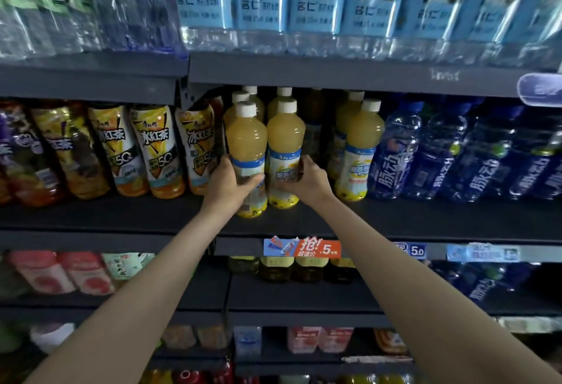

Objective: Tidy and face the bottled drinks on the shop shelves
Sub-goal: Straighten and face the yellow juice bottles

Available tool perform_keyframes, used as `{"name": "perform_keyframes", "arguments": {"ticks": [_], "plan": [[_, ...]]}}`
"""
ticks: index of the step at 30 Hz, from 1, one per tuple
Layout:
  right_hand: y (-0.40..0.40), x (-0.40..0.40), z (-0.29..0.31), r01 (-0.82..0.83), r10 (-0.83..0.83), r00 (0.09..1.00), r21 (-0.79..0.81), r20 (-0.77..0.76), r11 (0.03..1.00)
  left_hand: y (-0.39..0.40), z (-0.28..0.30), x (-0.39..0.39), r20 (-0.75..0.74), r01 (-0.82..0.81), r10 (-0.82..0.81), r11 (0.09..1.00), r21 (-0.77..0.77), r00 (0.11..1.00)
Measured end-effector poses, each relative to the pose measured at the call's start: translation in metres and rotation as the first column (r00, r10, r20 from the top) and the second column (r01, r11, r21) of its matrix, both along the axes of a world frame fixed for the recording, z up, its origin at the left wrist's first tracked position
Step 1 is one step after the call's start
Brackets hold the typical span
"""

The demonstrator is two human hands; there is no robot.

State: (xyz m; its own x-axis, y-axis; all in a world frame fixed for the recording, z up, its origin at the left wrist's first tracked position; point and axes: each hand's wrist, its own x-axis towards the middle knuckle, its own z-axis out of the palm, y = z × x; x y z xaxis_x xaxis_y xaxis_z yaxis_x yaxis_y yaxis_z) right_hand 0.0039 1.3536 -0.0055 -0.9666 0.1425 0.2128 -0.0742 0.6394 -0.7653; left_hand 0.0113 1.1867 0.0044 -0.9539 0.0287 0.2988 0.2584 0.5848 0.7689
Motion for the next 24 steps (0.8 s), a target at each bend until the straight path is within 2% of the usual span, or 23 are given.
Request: {"name": "perform_keyframes", "arguments": {"ticks": [5, 6, 8, 10, 13, 16, 18, 20, 21, 24], "plan": [[-0.01, -0.014, 0.0, 0.002, -0.002, 1.0, 0.003, -0.004, 1.0, -0.003, -0.001, -0.002, -0.084, -0.031, 0.026, 0.998, -0.063, 0.996], [-0.008, -0.017, 0.001, -0.023, 0.024, 0.999, -0.027, 0.023, 0.999, -0.005, -0.002, -0.003, -0.109, -0.037, 0.027, 0.995, -0.088, 0.994], [0.001, -0.023, 0.001, -0.025, 0.033, 0.999, -0.191, 0.039, 0.981, -0.008, -0.005, -0.006, -0.148, -0.024, 0.008, 0.994, -0.106, 0.989], [0.012, -0.03, 0.002, 0.002, -0.001, 1.0, -0.331, 0.003, 0.944, -0.01, -0.007, -0.01, -0.174, 0.007, -0.022, 0.996, -0.087, 0.984], [0.015, -0.043, 0.005, -0.044, 0.042, 0.999, -0.401, -0.012, 0.915, -0.012, -0.01, -0.015, -0.203, 0.029, -0.044, 0.997, -0.078, 0.978], [0.013, -0.052, 0.0, -0.101, 0.119, 0.992, -0.374, 0.026, 0.922, -0.014, -0.012, -0.019, -0.212, 0.065, -0.076, 0.996, -0.062, 0.974], [0.018, -0.05, -0.003, -0.122, 0.158, 0.987, -0.46, 0.039, 0.879, -0.015, -0.012, -0.02, -0.217, 0.083, -0.091, 0.995, -0.046, 0.972], [0.022, -0.045, -0.002, -0.05, 0.086, 0.996, -0.645, 0.023, 0.762, -0.014, -0.014, -0.021, -0.224, 0.077, -0.084, 0.996, -0.04, 0.971], [0.024, -0.048, 0.0, 0.021, -0.007, 1.0, -0.673, 0.024, 0.74, -0.014, -0.016, -0.022, -0.237, 0.067, -0.074, 0.997, -0.038, 0.969], [0.026, -0.076, -0.001, 0.263, -0.283, 0.959, -0.415, 0.015, 0.871, -0.012, -0.021, -0.025, -0.265, 0.054, -0.057, 0.998, -0.02, 0.962]]}}
